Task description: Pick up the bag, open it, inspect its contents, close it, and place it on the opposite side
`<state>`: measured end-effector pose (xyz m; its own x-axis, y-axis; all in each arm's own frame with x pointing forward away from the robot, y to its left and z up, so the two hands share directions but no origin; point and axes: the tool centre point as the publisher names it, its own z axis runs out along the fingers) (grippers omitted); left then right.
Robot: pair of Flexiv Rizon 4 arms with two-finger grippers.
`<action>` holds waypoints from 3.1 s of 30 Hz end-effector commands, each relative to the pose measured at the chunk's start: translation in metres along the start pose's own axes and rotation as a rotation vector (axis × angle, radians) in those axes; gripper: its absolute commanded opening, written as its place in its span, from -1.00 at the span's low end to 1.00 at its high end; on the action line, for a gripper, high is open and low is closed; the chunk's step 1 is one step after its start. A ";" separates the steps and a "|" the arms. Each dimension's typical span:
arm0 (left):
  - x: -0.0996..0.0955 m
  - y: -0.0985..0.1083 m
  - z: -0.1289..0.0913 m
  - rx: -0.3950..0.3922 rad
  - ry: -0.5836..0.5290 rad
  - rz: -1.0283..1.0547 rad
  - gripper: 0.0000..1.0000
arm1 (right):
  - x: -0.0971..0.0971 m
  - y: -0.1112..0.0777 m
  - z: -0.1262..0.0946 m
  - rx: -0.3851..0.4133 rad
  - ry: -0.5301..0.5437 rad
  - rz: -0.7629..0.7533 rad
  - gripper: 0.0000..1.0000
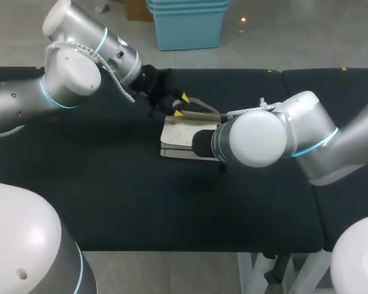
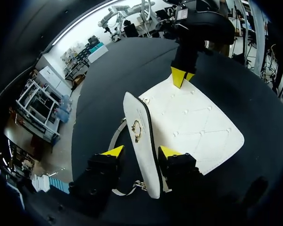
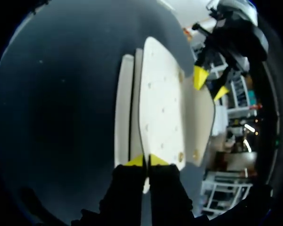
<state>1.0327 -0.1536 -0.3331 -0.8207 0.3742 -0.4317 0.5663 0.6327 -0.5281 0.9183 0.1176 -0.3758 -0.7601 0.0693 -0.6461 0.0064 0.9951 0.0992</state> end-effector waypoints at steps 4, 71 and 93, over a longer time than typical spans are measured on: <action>-0.002 0.000 0.019 -0.040 -0.019 -0.050 0.78 | 0.003 -0.001 0.001 -0.003 -0.005 0.001 -1.00; -0.037 0.022 0.020 -0.059 -0.011 -0.264 -1.00 | -0.056 -0.006 -0.082 -0.022 0.037 0.009 -1.00; -0.054 -0.052 -0.060 -0.098 -0.107 -0.205 -1.00 | -0.101 0.005 -0.086 -0.017 0.139 -0.075 -1.00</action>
<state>1.0469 -0.1721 -0.2510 -0.8994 0.1546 -0.4088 0.3788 0.7424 -0.5525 0.9353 0.1044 -0.2481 -0.8282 -0.0124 -0.5603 -0.0682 0.9946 0.0788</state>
